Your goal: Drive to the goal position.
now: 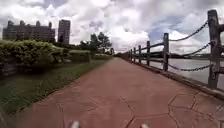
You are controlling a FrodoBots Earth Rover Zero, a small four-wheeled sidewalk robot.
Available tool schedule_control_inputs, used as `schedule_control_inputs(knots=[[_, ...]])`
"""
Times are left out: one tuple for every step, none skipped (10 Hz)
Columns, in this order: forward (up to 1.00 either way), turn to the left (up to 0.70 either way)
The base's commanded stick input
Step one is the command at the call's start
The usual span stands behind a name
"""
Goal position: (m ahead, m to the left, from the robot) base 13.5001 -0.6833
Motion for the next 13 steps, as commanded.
schedule_control_inputs(knots=[[0.70, 0.00], [0.70, 0.00], [0.70, 0.00], [0.70, 0.00], [0.70, 0.00], [0.70, 0.00], [0.70, 0.00], [0.70, 0.00], [0.70, 0.00], [0.70, 0.00], [0.70, 0.00], [0.70, 0.00], [0.70, 0.00]])
